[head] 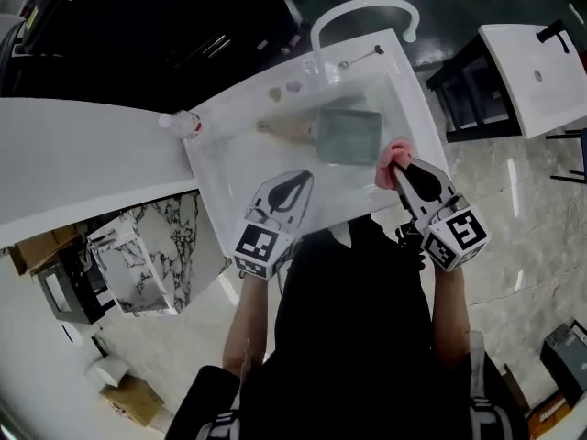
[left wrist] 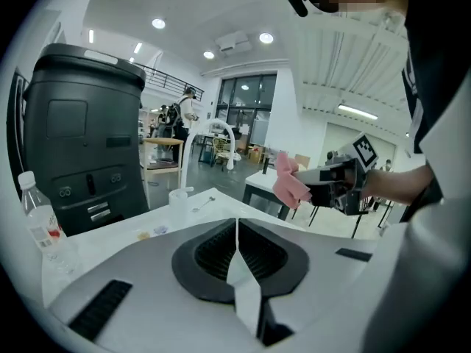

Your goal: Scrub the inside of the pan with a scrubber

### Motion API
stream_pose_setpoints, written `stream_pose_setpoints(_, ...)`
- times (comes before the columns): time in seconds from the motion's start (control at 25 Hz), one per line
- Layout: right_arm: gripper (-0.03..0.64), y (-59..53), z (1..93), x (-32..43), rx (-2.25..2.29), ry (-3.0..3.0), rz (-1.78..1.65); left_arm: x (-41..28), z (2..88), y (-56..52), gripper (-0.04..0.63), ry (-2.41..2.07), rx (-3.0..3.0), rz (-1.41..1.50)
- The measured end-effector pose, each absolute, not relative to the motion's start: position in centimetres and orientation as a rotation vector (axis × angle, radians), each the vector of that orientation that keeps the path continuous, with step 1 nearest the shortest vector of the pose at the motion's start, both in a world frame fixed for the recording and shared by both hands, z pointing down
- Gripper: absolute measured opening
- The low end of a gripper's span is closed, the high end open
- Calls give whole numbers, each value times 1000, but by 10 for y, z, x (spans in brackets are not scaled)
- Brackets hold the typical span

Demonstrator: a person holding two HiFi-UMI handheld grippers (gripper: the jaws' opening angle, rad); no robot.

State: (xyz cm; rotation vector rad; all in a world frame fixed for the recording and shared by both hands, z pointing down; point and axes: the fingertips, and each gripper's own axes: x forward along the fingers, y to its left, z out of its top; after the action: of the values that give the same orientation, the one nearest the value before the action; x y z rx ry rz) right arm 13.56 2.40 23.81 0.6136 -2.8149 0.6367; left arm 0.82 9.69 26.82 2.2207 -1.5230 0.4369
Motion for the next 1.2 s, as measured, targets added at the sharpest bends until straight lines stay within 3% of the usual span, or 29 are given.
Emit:
stream_pose_setpoints(0.2,40,14,279,125,431,-2737,706,15,296,85,34,-1601,2179,732)
stream_pose_setpoints(1.2,40,-4,460,48,341,-2362,691,-83,480,15,34,-1381,1944,982)
